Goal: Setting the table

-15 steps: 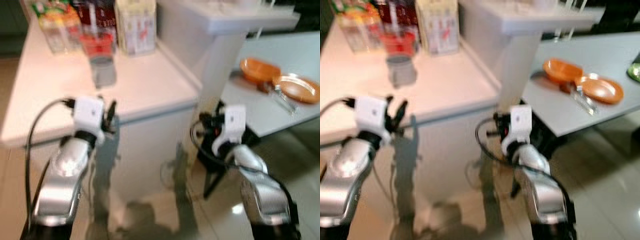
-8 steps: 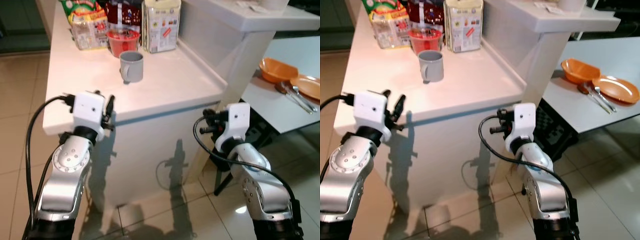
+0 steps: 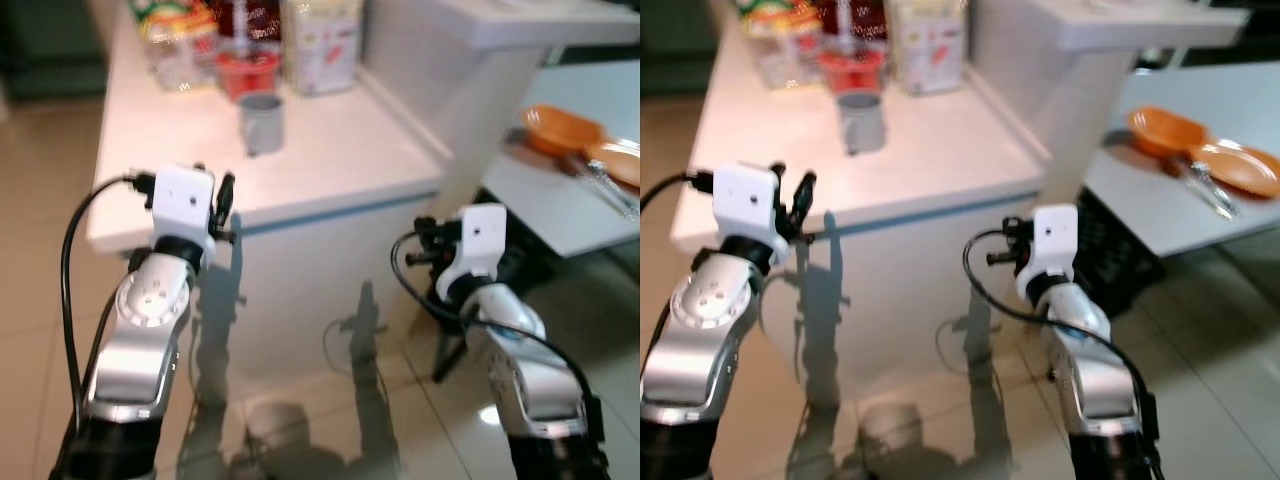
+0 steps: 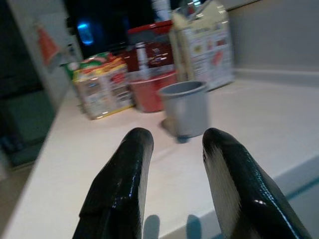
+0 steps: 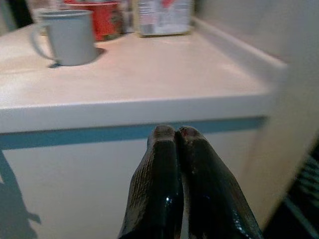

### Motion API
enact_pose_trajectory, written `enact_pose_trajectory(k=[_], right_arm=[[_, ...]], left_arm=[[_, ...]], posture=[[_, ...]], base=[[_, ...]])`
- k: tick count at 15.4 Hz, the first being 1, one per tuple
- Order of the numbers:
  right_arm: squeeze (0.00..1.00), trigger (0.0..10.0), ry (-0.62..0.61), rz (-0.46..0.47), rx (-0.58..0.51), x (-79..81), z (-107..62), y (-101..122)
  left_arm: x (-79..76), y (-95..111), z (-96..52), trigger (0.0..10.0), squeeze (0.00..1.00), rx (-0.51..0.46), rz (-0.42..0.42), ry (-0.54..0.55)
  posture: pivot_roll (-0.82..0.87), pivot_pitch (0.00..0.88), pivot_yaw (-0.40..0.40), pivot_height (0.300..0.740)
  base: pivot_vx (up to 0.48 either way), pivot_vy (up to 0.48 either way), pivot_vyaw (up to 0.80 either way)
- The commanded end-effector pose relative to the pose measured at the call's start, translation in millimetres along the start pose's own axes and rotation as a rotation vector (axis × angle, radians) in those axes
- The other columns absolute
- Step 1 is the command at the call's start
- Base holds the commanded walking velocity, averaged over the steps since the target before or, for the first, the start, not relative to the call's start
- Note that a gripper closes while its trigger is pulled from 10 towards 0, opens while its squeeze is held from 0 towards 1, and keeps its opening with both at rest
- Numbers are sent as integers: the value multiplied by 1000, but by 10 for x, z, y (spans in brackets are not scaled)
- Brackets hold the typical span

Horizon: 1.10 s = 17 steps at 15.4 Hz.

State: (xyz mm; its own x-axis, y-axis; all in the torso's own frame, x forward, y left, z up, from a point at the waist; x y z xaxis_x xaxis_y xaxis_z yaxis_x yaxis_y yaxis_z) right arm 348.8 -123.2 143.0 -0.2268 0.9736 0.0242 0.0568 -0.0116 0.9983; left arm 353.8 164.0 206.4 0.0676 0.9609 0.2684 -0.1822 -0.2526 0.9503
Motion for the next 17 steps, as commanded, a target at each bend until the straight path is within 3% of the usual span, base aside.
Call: enact_pose_trajectory(k=[1,4,9,14,17], right_arm=[[0,10000,8,-20,-24,39,39,77],[0,10000,8,25,-36,11,18,99],[0,10000,-9,49,-49,36,15,91],[0,10000,-13,38,-74,-34,-43,165],[0,10000,31,40,-92,69,-40,208]], left_arm=[[53,-12,32,10000,0,11,5,3],[70,13,105,10000,0,0,8,-11],[-56,109,182,10000,0,-28,-18,-90],[-149,95,187,10000,0,-29,-113,-96],[-111,-23,174,10000,0,18,-116,-65]], posture=[[69,0,-26,740],[66,0,-20,740],[68,0,3,740],[57,0,-3,740],[53,0,-13,740]], base=[[292,0,800],[296,0,210],[298,0,0],[300,0,-582],[89,0,0]])
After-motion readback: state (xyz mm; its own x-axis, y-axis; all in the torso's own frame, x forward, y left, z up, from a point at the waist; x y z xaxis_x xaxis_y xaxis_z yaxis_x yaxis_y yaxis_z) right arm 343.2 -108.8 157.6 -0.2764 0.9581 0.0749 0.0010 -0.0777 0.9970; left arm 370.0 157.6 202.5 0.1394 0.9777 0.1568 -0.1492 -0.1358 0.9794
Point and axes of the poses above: a point about 5 cm out from each wrist's last joint towards the gripper, its own z axis pointing out of the wrist towards the gripper, its own y axis along the axis of the wrist's last joint, x = y × z, the point moved 6 cm from there along z, pointing out of the wrist towards the gripper, and after that the axes turned 1 degree about -z, right-handed, at the moved point
